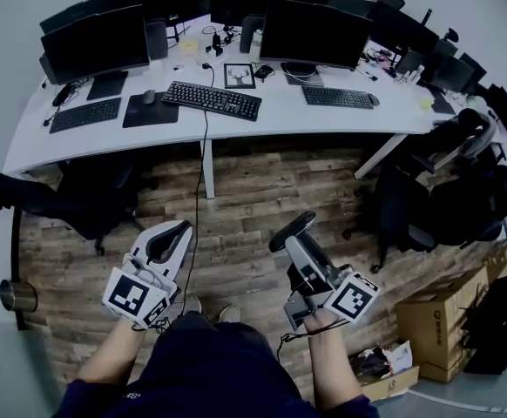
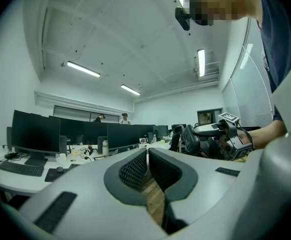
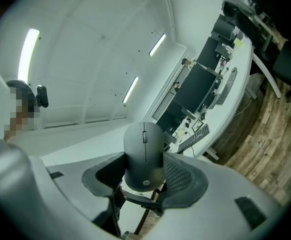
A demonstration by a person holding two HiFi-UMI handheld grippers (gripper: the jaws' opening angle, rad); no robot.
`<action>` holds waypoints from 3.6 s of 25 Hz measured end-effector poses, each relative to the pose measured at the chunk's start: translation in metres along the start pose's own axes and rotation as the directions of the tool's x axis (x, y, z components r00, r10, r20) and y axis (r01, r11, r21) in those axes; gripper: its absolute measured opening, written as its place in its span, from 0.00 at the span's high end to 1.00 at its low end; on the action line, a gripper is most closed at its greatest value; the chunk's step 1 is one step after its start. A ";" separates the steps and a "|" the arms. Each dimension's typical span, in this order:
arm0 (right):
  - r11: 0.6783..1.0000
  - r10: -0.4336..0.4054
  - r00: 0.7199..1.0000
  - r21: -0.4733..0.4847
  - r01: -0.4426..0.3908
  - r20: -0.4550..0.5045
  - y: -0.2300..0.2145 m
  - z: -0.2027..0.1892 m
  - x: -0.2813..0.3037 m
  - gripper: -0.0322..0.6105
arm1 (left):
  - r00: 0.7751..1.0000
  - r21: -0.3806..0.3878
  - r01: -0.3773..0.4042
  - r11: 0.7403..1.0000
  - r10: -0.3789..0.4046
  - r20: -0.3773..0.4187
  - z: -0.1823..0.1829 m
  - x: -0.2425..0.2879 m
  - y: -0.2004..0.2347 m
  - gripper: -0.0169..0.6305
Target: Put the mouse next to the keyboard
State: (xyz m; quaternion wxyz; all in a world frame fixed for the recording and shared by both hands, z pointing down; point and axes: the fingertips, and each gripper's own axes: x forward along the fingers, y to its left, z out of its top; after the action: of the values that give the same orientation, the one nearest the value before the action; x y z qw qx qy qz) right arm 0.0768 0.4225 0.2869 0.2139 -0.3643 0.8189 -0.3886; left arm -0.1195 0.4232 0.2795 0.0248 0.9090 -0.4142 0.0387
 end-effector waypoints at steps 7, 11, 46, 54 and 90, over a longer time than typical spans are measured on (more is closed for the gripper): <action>0.995 -0.056 0.998 -0.086 0.056 0.004 -0.004 0.007 -0.013 0.58 | 1.000 0.021 0.000 1.000 0.000 0.012 0.008 0.004 -0.017 0.91; 0.990 -0.078 0.997 -0.120 0.078 0.002 -0.009 0.009 -0.017 0.58 | 1.000 0.026 -0.002 1.000 0.002 0.013 0.009 0.007 -0.023 0.91; 0.936 -0.223 0.974 -0.285 0.206 -0.027 -0.089 0.051 0.058 0.58 | 1.000 -0.002 -0.014 1.000 0.014 -0.008 -0.007 0.096 0.053 0.91; 0.933 -0.264 0.964 -0.263 0.246 -0.035 -0.117 0.059 0.100 0.58 | 0.999 -0.027 0.005 1.000 -0.006 -0.035 -0.018 0.129 0.095 0.91; 0.892 -0.373 0.928 -0.274 0.358 -0.001 -0.171 0.097 0.282 0.58 | 0.992 -0.079 0.118 0.990 -0.121 -0.038 -0.024 0.241 0.276 0.91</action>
State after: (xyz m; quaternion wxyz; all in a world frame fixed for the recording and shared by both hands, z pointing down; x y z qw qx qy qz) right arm 0.0305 0.0869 0.3447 0.0637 -0.5269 0.7862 -0.3166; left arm -0.1713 0.0630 0.3291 0.0708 0.9296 -0.3595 0.0405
